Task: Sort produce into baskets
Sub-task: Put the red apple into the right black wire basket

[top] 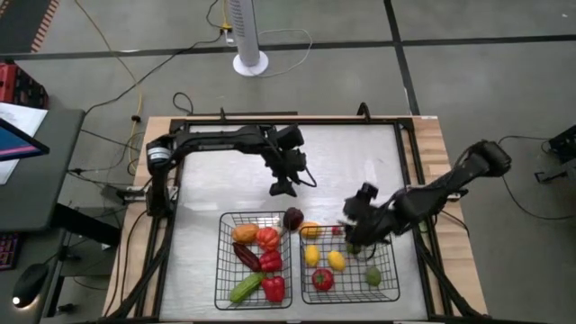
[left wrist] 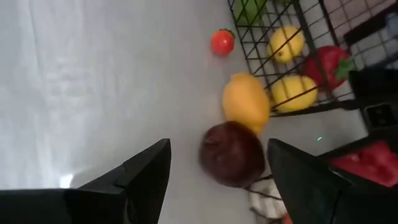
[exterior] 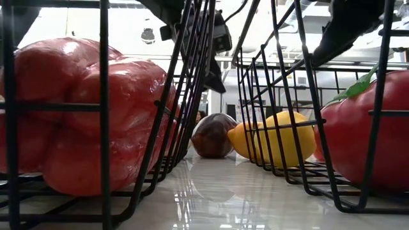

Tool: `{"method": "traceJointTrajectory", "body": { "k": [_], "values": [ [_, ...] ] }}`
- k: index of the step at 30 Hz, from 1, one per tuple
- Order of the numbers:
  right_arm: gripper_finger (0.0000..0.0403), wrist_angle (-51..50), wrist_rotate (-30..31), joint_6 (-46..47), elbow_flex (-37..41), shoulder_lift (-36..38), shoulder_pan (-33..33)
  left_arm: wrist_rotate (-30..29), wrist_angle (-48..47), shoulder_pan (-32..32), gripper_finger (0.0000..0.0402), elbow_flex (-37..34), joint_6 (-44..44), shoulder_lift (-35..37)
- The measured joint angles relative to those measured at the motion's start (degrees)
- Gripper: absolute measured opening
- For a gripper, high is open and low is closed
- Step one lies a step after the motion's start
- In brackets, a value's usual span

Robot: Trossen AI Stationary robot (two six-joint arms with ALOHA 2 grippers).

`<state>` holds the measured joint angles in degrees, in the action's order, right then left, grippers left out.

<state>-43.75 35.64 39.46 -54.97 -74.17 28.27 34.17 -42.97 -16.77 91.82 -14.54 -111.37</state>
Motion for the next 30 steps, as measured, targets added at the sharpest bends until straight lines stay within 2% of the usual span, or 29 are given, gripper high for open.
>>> {"method": "traceJointTrajectory", "body": {
  "k": [5,10,12,18,22,24,26,30],
  "values": [
    [0.0350,5.88,5.94,-8.01,6.53,12.01,-4.45,-2.33,1.95,-0.85,0.0254,-0.05,-7.25,-2.48],
    [0.0349,13.10,7.95,-15.40,10.27,21.54,-8.66,-4.66,6.43,-0.35,0.0254,-0.01,-11.47,-5.89],
    [0.0349,15.29,7.96,-17.58,11.50,24.07,-9.94,-2.47,6.30,0.12,0.0254,-0.05,-14.87,-7.40],
    [0.0349,15.61,7.93,-18.97,14.34,27.46,-11.18,9.48,6.03,0.16,0.0254,-0.11,-20.49,-10.91],
    [0.0349,15.31,7.80,-18.37,16.20,28.25,-12.23,15.75,8.17,-0.59,0.0254,-0.03,-20.19,-10.74],
    [0.0349,15.56,7.76,-17.85,16.25,28.25,-12.79,17.14,9.54,-0.70,0.0254,-0.04,-16.56,-10.74],
    [0.0349,15.77,7.58,-17.65,16.25,28.18,-13.13,16.54,9.80,-0.48,0.0257,-0.05,-15.01,-10.74],
    [0.0349,16.10,7.32,-17.52,16.27,28.05,-13.41,8.44,7.98,1.68,0.0280,-0.10,-19.17,-10.72]
  ]
}}
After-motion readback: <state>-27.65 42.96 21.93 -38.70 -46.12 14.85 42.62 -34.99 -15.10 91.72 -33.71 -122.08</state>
